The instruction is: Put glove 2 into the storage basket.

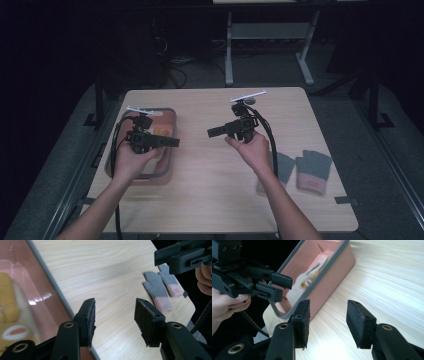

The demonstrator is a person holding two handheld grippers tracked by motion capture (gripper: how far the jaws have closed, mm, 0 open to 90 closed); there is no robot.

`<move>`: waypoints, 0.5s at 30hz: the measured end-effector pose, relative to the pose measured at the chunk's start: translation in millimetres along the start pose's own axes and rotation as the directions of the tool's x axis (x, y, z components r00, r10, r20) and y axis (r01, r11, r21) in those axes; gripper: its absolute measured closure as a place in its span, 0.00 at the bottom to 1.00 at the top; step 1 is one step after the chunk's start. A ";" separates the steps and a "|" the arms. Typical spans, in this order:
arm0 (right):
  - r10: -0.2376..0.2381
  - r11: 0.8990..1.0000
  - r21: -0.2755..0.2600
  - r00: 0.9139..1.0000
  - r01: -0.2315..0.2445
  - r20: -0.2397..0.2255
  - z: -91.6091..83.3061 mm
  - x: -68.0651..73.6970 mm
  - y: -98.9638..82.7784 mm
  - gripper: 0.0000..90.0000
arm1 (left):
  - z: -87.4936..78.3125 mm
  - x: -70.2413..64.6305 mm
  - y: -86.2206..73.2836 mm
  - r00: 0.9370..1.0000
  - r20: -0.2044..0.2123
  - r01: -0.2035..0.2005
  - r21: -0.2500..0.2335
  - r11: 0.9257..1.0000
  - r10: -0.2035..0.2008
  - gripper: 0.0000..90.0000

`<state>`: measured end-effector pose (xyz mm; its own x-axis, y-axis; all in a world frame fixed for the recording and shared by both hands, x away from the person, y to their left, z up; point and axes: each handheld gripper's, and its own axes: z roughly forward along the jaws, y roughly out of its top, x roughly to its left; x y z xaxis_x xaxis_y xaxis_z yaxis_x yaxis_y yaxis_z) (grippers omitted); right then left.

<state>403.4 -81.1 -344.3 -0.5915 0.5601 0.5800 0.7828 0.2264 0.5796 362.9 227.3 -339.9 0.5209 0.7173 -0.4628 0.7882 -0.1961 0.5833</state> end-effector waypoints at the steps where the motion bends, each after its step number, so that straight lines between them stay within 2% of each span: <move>1: 0.003 1.000 -0.003 1.000 -0.003 0.004 -2.9 -1.8 -1.7 0.60 | 0.9 -0.7 0.3 1.000 0.003 -0.010 0.001 1.000 0.010 0.57; 15: 0.031 0.999 -0.015 0.999 -0.030 0.037 -29.3 -17.0 -22.9 0.58 | 23.1 -30.1 2.1 0.997 0.057 -0.060 0.012 0.998 0.059 0.54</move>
<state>389.8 -119.1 -350.7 -0.5593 0.5962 0.5759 0.7975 0.1972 0.5702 356.5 189.8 -340.2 0.5845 0.6652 -0.4646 0.7594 -0.2468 0.6020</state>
